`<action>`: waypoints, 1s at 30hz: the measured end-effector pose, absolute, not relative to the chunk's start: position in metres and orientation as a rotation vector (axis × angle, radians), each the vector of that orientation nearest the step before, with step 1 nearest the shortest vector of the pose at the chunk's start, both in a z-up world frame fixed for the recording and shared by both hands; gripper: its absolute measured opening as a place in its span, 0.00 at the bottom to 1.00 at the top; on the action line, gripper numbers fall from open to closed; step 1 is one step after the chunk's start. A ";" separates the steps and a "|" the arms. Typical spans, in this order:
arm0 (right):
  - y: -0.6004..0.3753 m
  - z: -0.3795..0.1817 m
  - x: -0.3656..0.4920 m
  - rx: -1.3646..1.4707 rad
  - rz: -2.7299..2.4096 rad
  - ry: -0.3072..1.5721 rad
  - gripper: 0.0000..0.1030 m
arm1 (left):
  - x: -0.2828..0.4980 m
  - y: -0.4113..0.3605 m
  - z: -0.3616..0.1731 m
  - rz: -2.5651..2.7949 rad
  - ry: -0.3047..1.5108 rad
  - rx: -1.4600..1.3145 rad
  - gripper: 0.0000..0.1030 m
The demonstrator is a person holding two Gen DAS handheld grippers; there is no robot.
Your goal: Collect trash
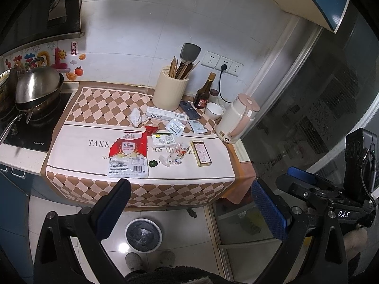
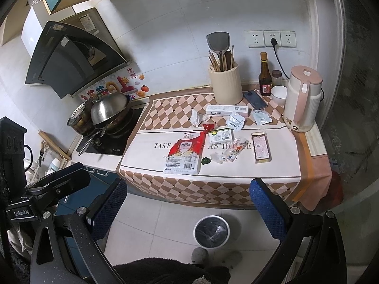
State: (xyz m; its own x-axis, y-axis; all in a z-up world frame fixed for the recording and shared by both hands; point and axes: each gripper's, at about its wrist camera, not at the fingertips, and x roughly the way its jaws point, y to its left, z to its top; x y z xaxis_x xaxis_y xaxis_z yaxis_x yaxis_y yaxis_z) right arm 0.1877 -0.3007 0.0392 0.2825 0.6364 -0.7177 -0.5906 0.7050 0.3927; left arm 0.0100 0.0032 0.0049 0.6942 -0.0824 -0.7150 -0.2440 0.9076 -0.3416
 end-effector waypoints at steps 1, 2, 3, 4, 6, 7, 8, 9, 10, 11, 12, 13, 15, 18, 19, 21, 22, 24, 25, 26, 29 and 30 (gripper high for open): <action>-0.301 0.039 0.188 0.054 0.822 0.987 1.00 | 0.010 0.003 0.005 0.095 0.805 -0.434 1.00; -0.301 0.039 0.188 0.054 0.822 0.987 1.00 | 0.011 0.003 0.005 0.095 0.805 -0.434 1.00; -0.300 0.039 0.188 0.054 0.822 0.987 1.00 | 0.011 0.005 0.005 0.095 0.804 -0.435 1.00; -0.300 0.039 0.188 0.054 0.822 0.987 1.00 | 0.011 0.005 0.005 0.096 0.804 -0.435 1.00; -0.300 0.039 0.189 0.054 0.823 0.987 1.00 | 0.011 0.007 0.005 0.095 0.803 -0.434 1.00; -0.299 0.039 0.189 0.054 0.823 0.988 1.00 | 0.012 0.007 0.005 0.094 0.804 -0.436 1.00; -0.299 0.039 0.189 0.053 0.823 0.988 1.00 | 0.011 0.007 0.005 0.095 0.804 -0.436 1.00; -0.298 0.039 0.188 0.053 0.824 0.988 1.00 | 0.011 0.006 0.005 0.096 0.804 -0.435 1.00; -0.299 0.039 0.189 0.054 0.823 0.988 1.00 | 0.011 0.007 0.005 0.094 0.804 -0.436 1.00; -0.299 0.039 0.188 0.054 0.822 0.989 1.00 | 0.011 0.006 0.005 0.093 0.803 -0.436 1.00; -0.299 0.039 0.188 0.055 0.822 0.989 1.00 | 0.011 0.006 0.005 0.094 0.802 -0.435 1.00; -0.298 0.039 0.188 0.055 0.822 0.989 1.00 | 0.012 0.006 0.005 0.096 0.803 -0.434 1.00; -0.299 0.038 0.188 0.052 0.822 0.988 1.00 | 0.011 0.005 0.005 0.095 0.803 -0.436 1.00; -0.299 0.038 0.188 0.055 0.820 0.986 1.00 | 0.011 0.005 0.005 0.095 0.804 -0.435 1.00; -0.300 0.038 0.189 0.056 0.824 0.987 1.00 | 0.010 0.004 0.004 0.098 0.803 -0.435 1.00; -0.297 0.037 0.188 0.058 0.817 0.986 1.00 | 0.011 0.010 0.004 0.114 0.805 -0.421 1.00; -0.297 0.037 0.189 0.060 0.814 0.986 1.00 | 0.012 0.015 0.003 0.142 0.806 -0.396 1.00; -0.294 0.035 0.191 0.077 0.791 0.987 1.00 | 0.019 0.019 0.000 0.243 0.802 -0.308 1.00; -0.292 0.033 0.193 0.084 0.769 0.986 1.00 | 0.023 0.021 -0.002 0.294 0.801 -0.265 1.00; -0.288 0.032 0.194 0.088 0.747 0.983 1.00 | 0.028 0.025 -0.006 0.356 0.795 -0.213 1.00; -0.284 0.019 0.205 0.104 0.653 0.978 1.00 | 0.047 0.045 -0.028 0.468 0.801 -0.142 1.00; -0.282 0.010 0.213 0.116 0.615 0.982 1.00 | 0.054 0.054 -0.039 0.492 0.814 -0.143 1.00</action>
State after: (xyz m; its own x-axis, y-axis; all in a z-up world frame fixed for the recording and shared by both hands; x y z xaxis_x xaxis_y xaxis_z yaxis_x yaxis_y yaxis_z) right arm 0.2135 -0.2824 0.0099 0.4014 0.5360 -0.7427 -0.4342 0.8253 0.3610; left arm 0.0542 0.0537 -0.0389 0.5813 0.3659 -0.7268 -0.4739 0.8783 0.0632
